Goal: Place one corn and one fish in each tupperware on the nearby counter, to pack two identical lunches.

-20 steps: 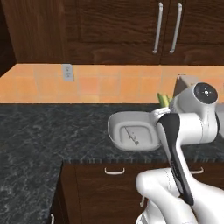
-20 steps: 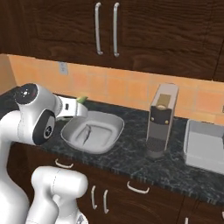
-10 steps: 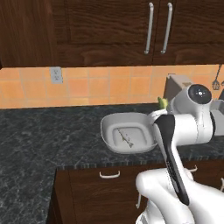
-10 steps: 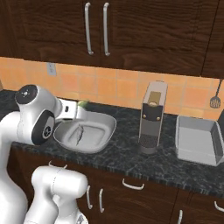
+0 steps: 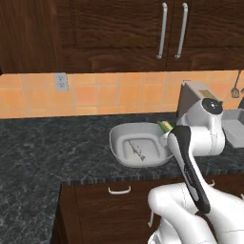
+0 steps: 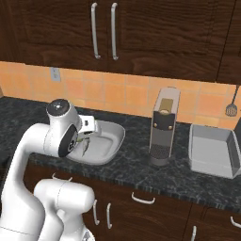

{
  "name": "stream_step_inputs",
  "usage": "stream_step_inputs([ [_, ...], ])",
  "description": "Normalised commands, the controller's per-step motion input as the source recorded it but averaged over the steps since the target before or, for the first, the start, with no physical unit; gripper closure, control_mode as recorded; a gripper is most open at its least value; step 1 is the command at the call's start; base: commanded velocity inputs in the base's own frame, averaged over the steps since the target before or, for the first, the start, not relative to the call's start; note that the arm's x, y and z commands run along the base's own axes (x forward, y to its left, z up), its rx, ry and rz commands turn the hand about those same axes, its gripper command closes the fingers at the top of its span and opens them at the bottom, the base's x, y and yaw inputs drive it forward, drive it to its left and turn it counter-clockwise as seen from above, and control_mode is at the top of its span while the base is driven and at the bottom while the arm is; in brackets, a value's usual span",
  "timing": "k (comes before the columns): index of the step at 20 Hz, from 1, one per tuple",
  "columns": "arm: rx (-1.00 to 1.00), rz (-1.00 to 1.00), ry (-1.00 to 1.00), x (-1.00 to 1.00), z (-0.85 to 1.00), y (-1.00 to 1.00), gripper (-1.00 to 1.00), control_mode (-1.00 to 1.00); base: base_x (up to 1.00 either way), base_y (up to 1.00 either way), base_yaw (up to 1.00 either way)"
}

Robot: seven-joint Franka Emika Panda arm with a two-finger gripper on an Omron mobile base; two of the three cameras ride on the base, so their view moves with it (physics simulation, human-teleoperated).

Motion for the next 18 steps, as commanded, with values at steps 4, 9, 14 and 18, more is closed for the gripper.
stream_step_inputs([
  [4,0.0,0.31,-0.01,0.43,-0.39,0.0,1.0,-1.0,0.0,0.0,0.0],
  [9,0.0,0.02,0.0,0.37,-0.13,0.0,1.0,-1.0,0.0,0.0,0.0],
  [14,0.0,0.0,0.04,0.33,-0.23,0.0,1.0,-1.0,0.0,0.0,0.0],
  [18,-0.01,0.0,0.06,0.16,-0.39,0.0,1.0,-1.0,0.0,0.0,0.0],
])
